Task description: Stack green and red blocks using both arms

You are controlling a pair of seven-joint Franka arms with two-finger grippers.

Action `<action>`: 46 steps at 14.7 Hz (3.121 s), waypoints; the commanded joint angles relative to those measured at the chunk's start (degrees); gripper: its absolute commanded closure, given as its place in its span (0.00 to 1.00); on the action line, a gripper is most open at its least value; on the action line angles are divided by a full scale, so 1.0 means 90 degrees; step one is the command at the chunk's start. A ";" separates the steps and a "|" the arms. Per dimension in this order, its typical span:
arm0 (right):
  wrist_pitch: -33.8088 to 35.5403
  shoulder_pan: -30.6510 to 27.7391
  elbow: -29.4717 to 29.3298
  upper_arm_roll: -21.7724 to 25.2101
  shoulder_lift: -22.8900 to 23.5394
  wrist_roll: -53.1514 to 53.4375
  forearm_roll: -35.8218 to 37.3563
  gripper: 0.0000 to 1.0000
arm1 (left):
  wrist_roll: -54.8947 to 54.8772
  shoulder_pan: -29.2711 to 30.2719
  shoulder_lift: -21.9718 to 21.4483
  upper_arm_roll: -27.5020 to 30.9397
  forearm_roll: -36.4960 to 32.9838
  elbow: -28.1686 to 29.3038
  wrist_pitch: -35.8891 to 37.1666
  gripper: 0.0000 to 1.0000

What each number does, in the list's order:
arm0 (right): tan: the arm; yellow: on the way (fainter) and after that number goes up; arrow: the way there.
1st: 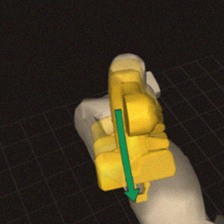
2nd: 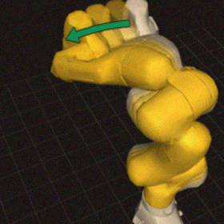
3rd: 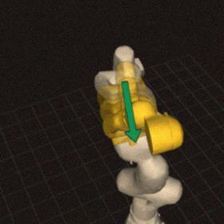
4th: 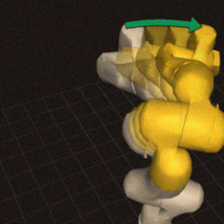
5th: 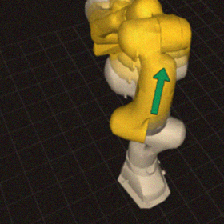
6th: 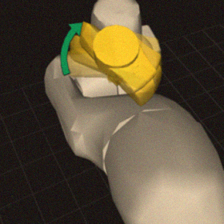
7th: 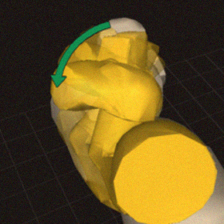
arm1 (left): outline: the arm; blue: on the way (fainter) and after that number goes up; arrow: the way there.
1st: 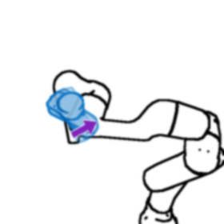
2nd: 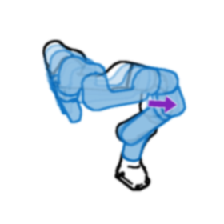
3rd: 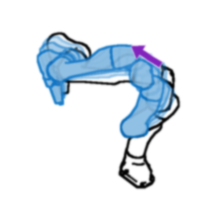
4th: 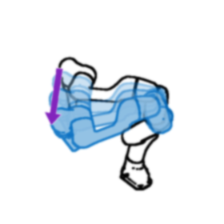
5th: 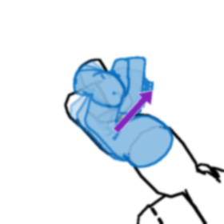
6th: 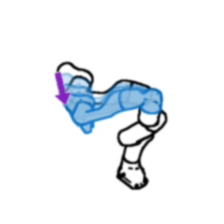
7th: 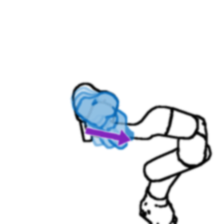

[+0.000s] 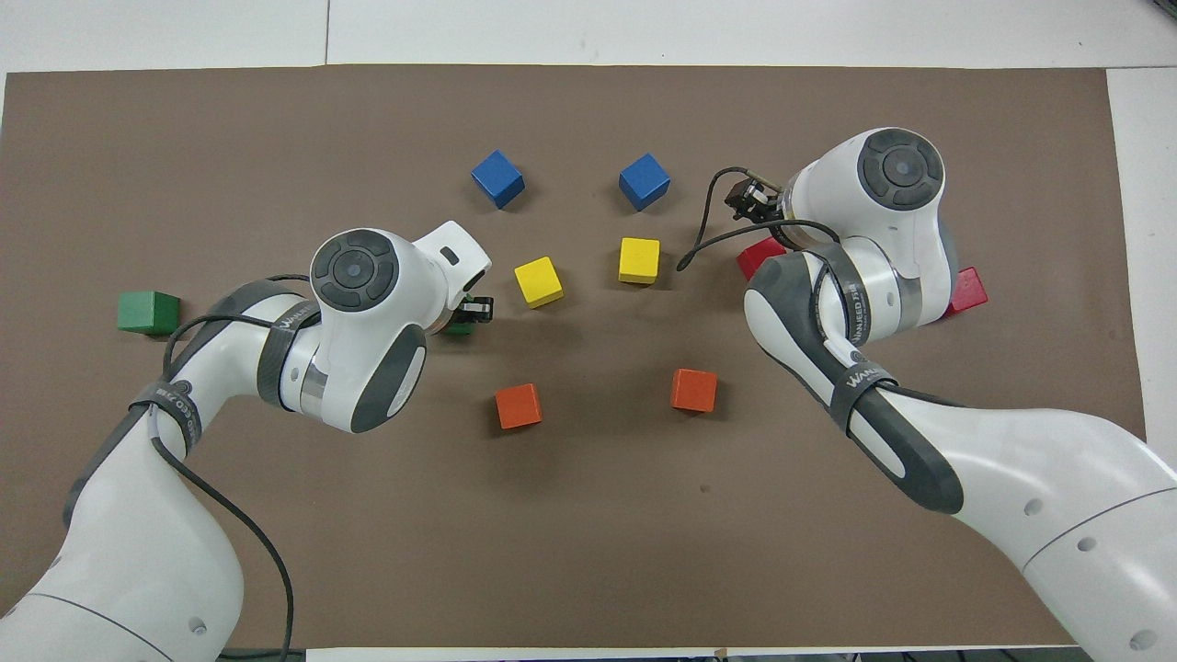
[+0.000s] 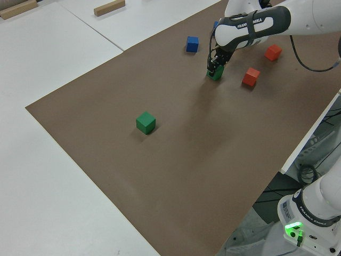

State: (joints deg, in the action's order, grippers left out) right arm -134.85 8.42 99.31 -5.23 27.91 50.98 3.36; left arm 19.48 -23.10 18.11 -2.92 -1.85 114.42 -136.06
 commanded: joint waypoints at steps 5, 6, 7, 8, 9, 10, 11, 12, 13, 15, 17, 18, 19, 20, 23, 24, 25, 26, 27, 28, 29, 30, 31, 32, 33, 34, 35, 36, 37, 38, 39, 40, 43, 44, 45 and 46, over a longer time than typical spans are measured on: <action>0.0081 -0.0028 0.0284 -0.0035 -0.0113 -0.0136 0.0017 0.00 | -0.0113 0.0581 -0.0585 0.0119 -0.0117 -0.0184 0.0672 1.00; 0.0101 -0.0008 0.0294 -0.0035 -0.0123 -0.0263 0.0018 0.00 | -0.0336 0.0825 -0.0819 0.0119 -0.0079 -0.0204 0.0945 1.00; 0.0110 0.0011 0.0303 -0.0035 -0.0123 -0.0390 0.0018 0.00 | -0.0667 0.1099 -0.1015 0.0129 -0.0069 -0.0185 0.1170 1.00; 0.0120 0.0089 0.0313 -0.0035 -0.0133 -0.0584 0.0018 0.00 | -0.1018 0.1411 -0.1171 0.0129 -0.0059 -0.0165 0.1347 1.00; 0.0149 0.0177 0.0313 -0.0035 -0.0143 -0.0828 0.0018 0.00 | -0.1505 0.1810 -0.1279 0.0129 -0.0059 -0.0126 0.1484 1.00; 0.0159 0.0226 0.0313 -0.0035 -0.0143 -0.0908 0.0018 0.00 | -0.2003 0.2162 -0.1338 0.0129 -0.0049 -0.0116 0.1582 1.00; 0.0159 0.0284 0.0313 -0.0035 -0.0143 -0.0928 0.0018 0.00 | -0.2395 0.2504 -0.1358 0.0129 -0.0049 -0.0116 0.1670 1.00; 0.0179 0.0285 0.0313 -0.0035 -0.0143 -0.0947 0.0027 0.00 | -0.2727 0.2865 -0.1358 0.0119 -0.0049 -0.0078 0.1690 1.00; 0.0218 0.0285 0.0323 -0.0035 -0.0143 -0.0986 0.0037 0.00 | -0.3011 0.3159 -0.1368 0.0119 -0.0030 -0.0077 0.1690 1.00; 0.0363 0.0295 0.0342 -0.0035 -0.0191 -0.1346 0.0037 0.00 | -0.3180 0.3551 -0.1368 0.0119 0.0097 -0.0038 0.1642 1.00; 0.0442 0.0295 0.0372 -0.0035 -0.0201 -0.1611 0.0037 0.10 | -0.3364 0.3795 -0.1397 0.0129 0.0156 -0.0009 0.1622 1.00; 0.0433 0.0295 0.0391 -0.0035 -0.0211 -0.1612 0.0037 0.33 | -0.3636 0.3971 -0.1359 0.0119 0.0253 -0.0009 0.1583 1.00; 0.0442 0.0295 0.0391 -0.0035 -0.0211 -0.1621 0.0037 0.66 | -0.3977 0.4108 -0.1320 0.0129 0.0457 0.0011 0.1486 1.00; 0.0462 0.0295 0.0391 -0.0035 -0.0211 -0.1621 0.0037 1.00 | -0.4261 0.4206 -0.1271 0.0139 0.0594 0.0030 0.1330 1.00; 0.0627 0.0256 0.0323 -0.0035 -0.0221 -0.1699 0.0095 1.00 | -0.4430 0.4256 -0.1095 0.0139 0.0615 0.0089 0.1007 1.00; 0.0715 0.0188 0.0255 -0.0035 -0.0269 -0.1787 0.0096 1.00 | -0.4478 0.4265 -0.1066 0.0139 0.0615 0.0089 0.0968 1.00; 0.0929 0.0149 0.0090 -0.0025 -0.0299 -0.1933 0.0105 1.00 | -0.4508 0.4256 -0.1036 0.0129 0.0625 0.0089 0.0900 1.00; 0.1240 0.0023 -0.0124 -0.0005 -0.0338 -0.2263 0.0115 1.00 | -0.4508 0.4265 -0.0988 0.0129 0.0625 0.0099 0.0841 1.00; 0.1495 -0.0153 -0.0262 -0.0015 -0.0454 -0.2701 0.0106 1.00 | -0.4527 0.4265 -0.0958 0.0129 0.0625 0.0099 0.0783 1.00; 0.1575 -0.0290 -0.0282 -0.0015 -0.0600 -0.3111 0.0115 1.00 | -0.4586 0.4304 -0.0919 0.0129 0.0625 0.0099 0.0714 1.00; 0.1595 -0.0388 -0.0273 -0.0005 -0.0756 -0.3531 0.0115 1.00 | -0.4654 0.4333 -0.0890 0.0129 0.0635 0.0099 0.0675 1.00; 0.1605 -0.0534 -0.0215 0.0004 -0.0932 -0.3961 0.0115 1.00 | -0.4741 0.4343 -0.0851 0.0129 0.0693 0.0099 0.0626 1.00; 0.1643 -0.0719 -0.0166 0.0005 -0.1108 -0.4507 0.0125 1.00 | -0.4771 0.4353 -0.0822 0.0139 0.0800 0.0099 0.0558 1.00; 0.1779 -0.0905 -0.0127 0.0005 -0.1264 -0.5111 0.0125 1.00 | -0.4772 0.4344 -0.0802 0.0139 0.0839 0.0099 0.0519 1.00; 0.1974 -0.1109 -0.0107 0.0005 -0.1411 -0.5669 0.0115 1.00 | -0.4772 0.4353 -0.0802 0.0139 0.0849 0.0128 0.0489 1.00; 0.2159 -0.1344 -0.0029 -0.0005 -0.1605 -0.6032 0.0115 1.00 | -0.4772 0.4353 -0.0802 0.0129 0.0908 0.0167 0.0402 1.00; 0.2287 -0.1481 0.0078 -0.0005 -0.1772 -0.6268 0.0115 1.00 | -0.4772 0.4392 -0.0802 0.0139 0.1005 0.0235 0.0304 1.00; 0.2346 -0.1608 0.0282 -0.0005 -0.1938 -0.6473 0.0115 1.00 | -0.4772 0.4431 -0.0802 0.0139 0.1035 0.0264 0.0255 1.00; 0.2279 -0.1716 0.0468 -0.0005 -0.2055 -0.6717 0.0115 1.00 | -0.4772 0.4422 -0.0802 0.0139 0.1035 0.0274 0.0245 1.00; 0.2182 -0.1833 0.0585 -0.0005 -0.2076 -0.6932 0.0115 1.00 | -0.4772 0.4412 -0.0802 0.0139 0.1035 0.0284 0.0216 1.00; 0.2007 -0.1941 0.0703 -0.0005 -0.2096 -0.7060 0.0115 1.00 | -0.4772 0.4412 -0.0802 0.0139 0.1035 0.0304 0.0167 1.00; 0.1831 -0.1971 0.0878 -0.0005 -0.2163 -0.7177 0.0115 1.00 | -0.4772 0.4412 -0.0802 0.0139 0.1035 0.0333 0.0089 1.00; 0.1050 -0.2166 0.1434 -0.0005 -0.2291 -0.7383 0.0105 1.00 | -0.4772 0.4363 -0.0802 0.0139 0.1035 0.0440 -0.0155 1.00; 0.1000 -0.2195 0.1533 -0.0005 -0.2301 -0.7422 0.0096 1.00 | -0.4781 0.4363 -0.0802 0.0139 0.1035 0.0498 -0.0252 1.00; 0.0989 -0.2263 0.1534 -0.0005 -0.2281 -0.7432 0.0076 1.00 | -0.4781 0.4353 -0.0802 0.0139 0.1035 0.0538 -0.0331 1.00; 0.0989 -0.2332 0.1534 -0.0015 -0.2262 -0.7451 0.0018 1.00 | -0.4791 0.4344 -0.0802 0.0139 0.1035 0.0548 -0.0351 1.00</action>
State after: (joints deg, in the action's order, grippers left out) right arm -124.66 -10.63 110.33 -4.51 9.89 -14.46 3.76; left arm -21.78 16.00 11.35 -1.56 5.93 117.19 -136.74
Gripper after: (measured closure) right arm 0.449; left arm 0.454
